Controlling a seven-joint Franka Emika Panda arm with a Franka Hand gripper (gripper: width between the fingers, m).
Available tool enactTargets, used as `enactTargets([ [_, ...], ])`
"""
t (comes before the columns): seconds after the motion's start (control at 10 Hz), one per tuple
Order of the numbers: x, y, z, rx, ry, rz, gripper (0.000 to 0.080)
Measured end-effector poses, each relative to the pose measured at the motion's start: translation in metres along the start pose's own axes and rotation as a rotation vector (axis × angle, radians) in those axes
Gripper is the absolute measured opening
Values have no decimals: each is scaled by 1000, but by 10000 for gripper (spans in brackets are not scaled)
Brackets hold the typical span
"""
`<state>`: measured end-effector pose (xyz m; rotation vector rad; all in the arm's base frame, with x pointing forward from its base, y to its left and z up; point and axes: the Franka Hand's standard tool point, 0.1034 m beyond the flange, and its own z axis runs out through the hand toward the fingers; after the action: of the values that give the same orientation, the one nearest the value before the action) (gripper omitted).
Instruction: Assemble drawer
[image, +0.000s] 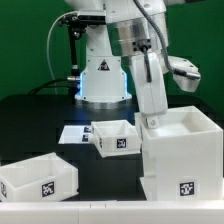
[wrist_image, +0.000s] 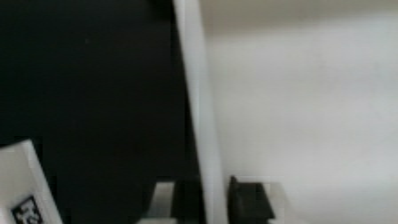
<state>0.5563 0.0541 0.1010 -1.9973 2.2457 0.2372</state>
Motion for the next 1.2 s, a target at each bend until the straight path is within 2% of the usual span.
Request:
enactTargets([
  [0.2,-7,0,1,-13,-3,19,53],
  [0.6,-14,3,5,-19,0,1,53],
  [0.7,-15,3,6,-20,0,0,131],
  [0.8,-15,3,6,-20,0,0,266],
  [0.9,-15,3,6,-20,0,0,266],
  [1.0,-14,3,3,-21,-3,-19,466],
  [1.1,-13,0,-6,-17,-11,-58,585],
  [1.2,-10,-3,-19,-10,-21,-110,585],
])
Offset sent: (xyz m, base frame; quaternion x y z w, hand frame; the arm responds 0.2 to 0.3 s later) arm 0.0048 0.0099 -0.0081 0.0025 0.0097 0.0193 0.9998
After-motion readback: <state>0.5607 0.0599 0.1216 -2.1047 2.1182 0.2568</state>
